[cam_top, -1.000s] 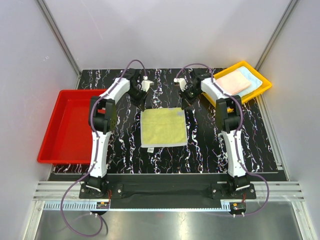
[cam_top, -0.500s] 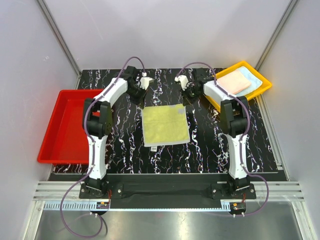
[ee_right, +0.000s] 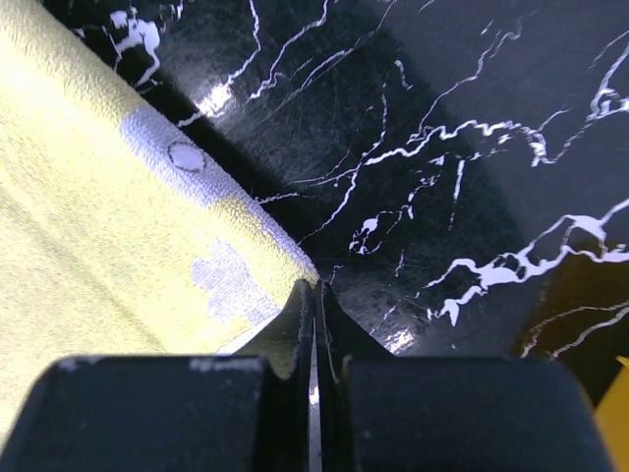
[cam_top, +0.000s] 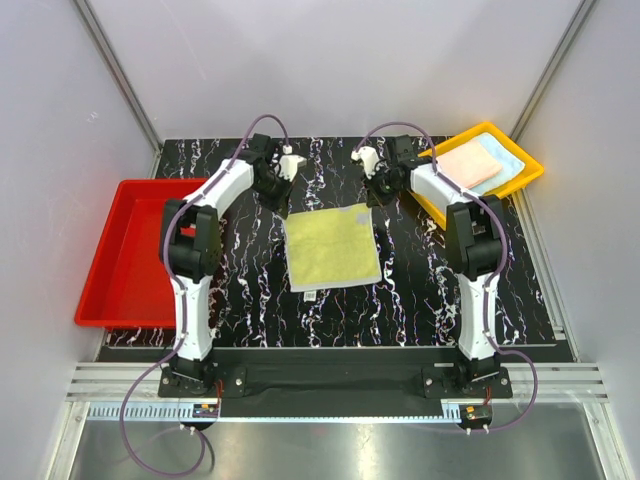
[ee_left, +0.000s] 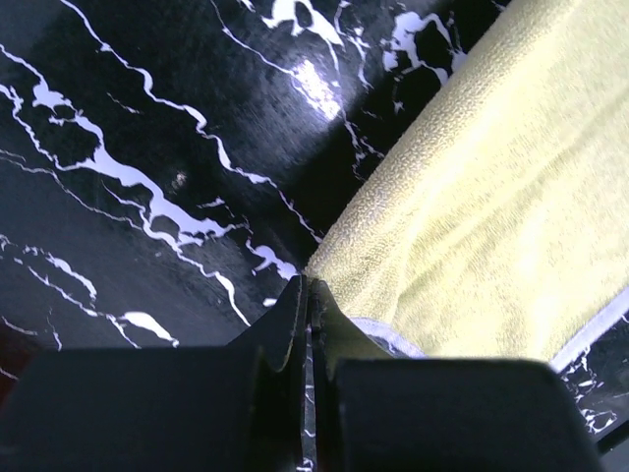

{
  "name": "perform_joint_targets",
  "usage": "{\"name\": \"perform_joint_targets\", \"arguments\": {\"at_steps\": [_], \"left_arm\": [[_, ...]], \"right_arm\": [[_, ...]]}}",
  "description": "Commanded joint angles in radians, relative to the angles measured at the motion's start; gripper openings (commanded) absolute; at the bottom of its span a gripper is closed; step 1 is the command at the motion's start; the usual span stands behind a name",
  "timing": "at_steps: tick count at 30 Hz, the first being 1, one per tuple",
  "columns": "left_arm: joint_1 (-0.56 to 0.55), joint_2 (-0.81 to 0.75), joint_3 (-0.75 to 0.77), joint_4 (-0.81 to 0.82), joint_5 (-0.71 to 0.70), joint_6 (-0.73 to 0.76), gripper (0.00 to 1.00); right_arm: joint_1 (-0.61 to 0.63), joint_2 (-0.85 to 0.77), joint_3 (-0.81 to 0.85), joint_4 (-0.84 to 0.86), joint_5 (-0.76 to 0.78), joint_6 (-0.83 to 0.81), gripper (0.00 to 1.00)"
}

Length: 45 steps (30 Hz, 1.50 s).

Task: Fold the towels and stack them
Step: Fold the towel

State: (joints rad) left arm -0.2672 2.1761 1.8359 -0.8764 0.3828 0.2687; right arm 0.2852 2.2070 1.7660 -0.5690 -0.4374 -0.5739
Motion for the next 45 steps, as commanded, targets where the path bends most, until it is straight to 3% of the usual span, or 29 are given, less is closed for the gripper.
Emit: {"name": "perform_joint_targets", "arguments": {"at_steps": [1, 15, 21, 30, 45], "left_arm": [[-0.004, -0.119, -0.027, 0.039, -0.05, -0.009, 0.0], [-0.089, -0.343, -0.227, 0.116, -0.177, -0.028, 0.0], [-0.15, -0.459, -0.388, 0.168, -0.219, -0.055, 0.0], [-0.202, -0.582, -0.613, 0.208, -0.171, -0.126, 0.0], [-0.27, -0.651, -0.744, 0.172, -0.113, -0.2, 0.0]], "right_arm": [[0.005, -0.127, -0.029, 0.083, 0.052, 0.012, 0.0], [0.066, -0.441, -0.381, 0.244, 0.115, 0.045, 0.0], [0.109, -0.538, -0.529, 0.27, 0.143, 0.084, 0.0], [0.137, -0.656, -0.724, 0.267, 0.14, 0.17, 0.0], [0.155, -0.665, -0.795, 0.205, 0.154, 0.241, 0.0]]}}
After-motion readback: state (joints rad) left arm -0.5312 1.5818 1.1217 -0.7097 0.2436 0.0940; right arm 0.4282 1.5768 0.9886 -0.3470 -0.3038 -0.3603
